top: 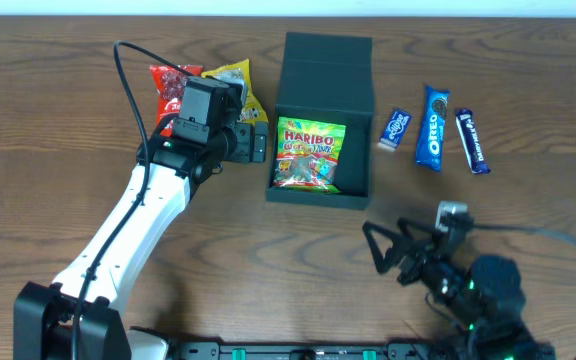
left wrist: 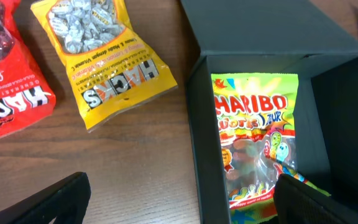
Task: Pack container
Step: 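Reach right gripper to the blue Oreo pack and grasp it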
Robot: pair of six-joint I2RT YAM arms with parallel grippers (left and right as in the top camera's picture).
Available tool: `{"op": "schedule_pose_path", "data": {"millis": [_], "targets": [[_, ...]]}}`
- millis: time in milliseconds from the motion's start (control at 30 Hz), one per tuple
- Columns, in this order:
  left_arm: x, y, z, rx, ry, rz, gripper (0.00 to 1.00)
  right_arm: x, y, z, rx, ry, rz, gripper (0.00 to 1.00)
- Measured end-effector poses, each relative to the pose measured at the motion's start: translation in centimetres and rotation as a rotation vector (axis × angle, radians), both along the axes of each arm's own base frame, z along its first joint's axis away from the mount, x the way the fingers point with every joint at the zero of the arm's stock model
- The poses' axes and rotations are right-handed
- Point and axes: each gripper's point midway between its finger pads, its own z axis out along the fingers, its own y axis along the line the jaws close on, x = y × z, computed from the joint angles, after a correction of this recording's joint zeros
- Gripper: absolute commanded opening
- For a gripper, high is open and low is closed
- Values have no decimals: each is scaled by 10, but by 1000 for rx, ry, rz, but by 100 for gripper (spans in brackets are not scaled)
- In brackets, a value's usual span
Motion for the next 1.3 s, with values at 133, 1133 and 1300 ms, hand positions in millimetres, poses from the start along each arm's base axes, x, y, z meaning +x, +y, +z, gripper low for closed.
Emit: {"op": "schedule_pose_path", "data": {"millis": [133, 1133, 1300], "targets": [[-1, 0, 0, 0, 3, 0, 95, 28, -12, 5, -155, 62, -22, 99], [-12, 4, -9, 19, 59, 0, 95, 236, -142, -116, -705, 528, -309, 92], [-13, 4, -11, 22, 69, 0, 95, 241, -143, -139, -712, 556, -304, 87]]}}
